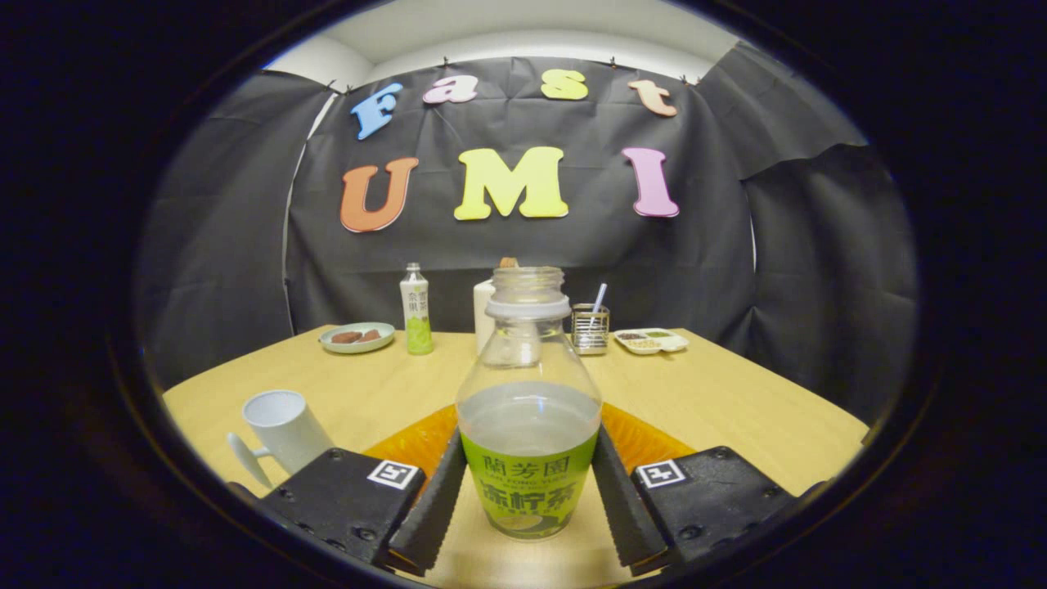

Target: Take the bottle from table, then pour the juice into the cup, finally place the bottle on the coaster

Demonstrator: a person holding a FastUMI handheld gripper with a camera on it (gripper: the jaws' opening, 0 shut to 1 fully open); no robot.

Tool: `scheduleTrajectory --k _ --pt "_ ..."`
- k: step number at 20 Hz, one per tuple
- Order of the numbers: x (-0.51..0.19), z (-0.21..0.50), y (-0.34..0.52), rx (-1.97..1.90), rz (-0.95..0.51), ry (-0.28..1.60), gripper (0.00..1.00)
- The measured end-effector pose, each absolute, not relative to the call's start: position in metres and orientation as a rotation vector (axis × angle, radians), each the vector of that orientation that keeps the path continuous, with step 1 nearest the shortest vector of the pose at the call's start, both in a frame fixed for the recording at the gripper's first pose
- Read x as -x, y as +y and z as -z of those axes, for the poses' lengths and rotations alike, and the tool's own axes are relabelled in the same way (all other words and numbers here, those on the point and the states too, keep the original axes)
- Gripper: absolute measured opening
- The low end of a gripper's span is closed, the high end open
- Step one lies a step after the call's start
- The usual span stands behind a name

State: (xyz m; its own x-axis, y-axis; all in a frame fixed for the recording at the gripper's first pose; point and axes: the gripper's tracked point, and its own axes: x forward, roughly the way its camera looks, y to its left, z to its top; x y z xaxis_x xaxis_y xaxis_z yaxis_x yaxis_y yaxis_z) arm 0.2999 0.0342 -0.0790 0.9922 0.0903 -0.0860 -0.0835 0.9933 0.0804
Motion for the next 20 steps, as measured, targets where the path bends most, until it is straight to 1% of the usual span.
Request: scheduleTrajectory --k 3,8,12,17,20 --pt "-0.286 0.072 0.027 -0.069 -0.064 0.065 0.81" --pt "-0.262 0.049 0.010 0.049 0.021 0.026 0.81" --pt "-0.247 0.037 0.003 0.140 0.054 0.035 0.82" --pt "-0.242 0.025 -0.001 0.261 0.080 0.052 0.82" --pt "-0.245 0.014 -0.005 0.372 0.125 0.056 0.83"
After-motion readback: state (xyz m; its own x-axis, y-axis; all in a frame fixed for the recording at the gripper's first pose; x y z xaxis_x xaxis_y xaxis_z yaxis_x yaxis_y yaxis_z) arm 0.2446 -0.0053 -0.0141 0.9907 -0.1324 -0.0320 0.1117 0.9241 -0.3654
